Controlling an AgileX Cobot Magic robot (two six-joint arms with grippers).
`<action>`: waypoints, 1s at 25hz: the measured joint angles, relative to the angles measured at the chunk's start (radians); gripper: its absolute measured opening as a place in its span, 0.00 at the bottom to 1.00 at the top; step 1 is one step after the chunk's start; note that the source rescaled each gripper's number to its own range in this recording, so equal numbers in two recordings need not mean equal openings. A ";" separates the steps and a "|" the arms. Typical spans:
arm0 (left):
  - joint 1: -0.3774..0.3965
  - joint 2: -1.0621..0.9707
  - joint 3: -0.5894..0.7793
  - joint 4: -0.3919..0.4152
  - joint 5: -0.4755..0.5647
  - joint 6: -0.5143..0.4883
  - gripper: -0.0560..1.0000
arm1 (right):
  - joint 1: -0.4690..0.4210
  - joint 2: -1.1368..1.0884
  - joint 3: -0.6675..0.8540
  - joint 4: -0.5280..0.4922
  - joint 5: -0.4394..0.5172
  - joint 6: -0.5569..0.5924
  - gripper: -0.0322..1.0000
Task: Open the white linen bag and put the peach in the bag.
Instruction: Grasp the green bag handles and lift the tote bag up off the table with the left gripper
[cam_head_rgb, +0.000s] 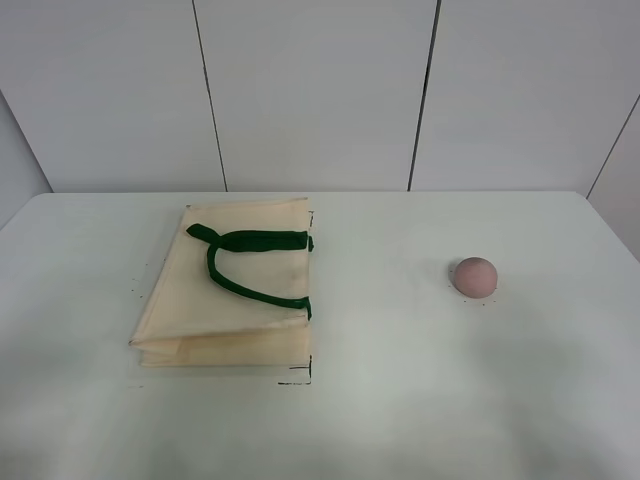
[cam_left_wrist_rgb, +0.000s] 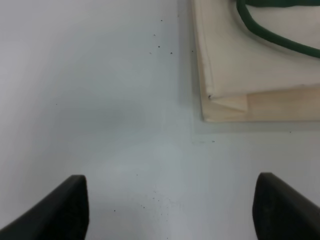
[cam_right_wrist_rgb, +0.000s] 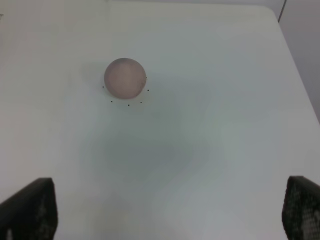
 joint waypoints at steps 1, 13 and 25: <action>0.000 0.000 0.000 0.000 0.000 0.000 0.91 | 0.000 0.000 0.000 0.000 0.000 0.000 1.00; 0.000 0.109 -0.076 0.000 0.005 0.003 0.92 | 0.000 0.000 0.000 0.000 0.000 0.000 1.00; 0.000 0.973 -0.462 0.000 -0.021 0.002 0.92 | 0.000 0.000 0.000 0.000 0.000 0.000 1.00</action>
